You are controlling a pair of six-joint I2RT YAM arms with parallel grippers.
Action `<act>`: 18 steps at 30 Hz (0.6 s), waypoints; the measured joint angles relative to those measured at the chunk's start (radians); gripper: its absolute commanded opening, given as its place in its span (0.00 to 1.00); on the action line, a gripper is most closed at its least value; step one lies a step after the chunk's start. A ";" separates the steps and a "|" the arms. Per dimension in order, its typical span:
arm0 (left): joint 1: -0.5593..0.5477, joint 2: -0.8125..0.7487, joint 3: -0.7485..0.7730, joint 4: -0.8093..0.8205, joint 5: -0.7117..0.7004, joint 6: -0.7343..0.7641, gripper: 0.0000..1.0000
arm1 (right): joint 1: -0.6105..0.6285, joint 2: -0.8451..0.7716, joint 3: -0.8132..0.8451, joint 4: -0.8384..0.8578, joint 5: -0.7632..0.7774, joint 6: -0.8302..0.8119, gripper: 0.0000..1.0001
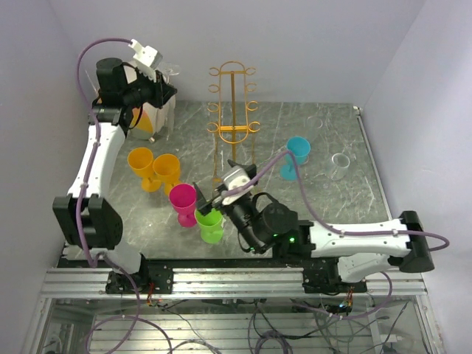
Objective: Place the wine glass upside down on the wine glass rack
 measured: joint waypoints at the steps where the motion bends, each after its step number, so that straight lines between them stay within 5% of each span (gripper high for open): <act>1: -0.001 0.031 0.019 0.024 0.015 0.012 0.07 | -0.011 -0.028 -0.014 -0.038 0.000 0.029 1.00; 18: -0.004 0.574 0.502 0.184 0.428 0.121 0.07 | -0.169 -0.369 -0.154 -0.434 0.032 0.365 1.00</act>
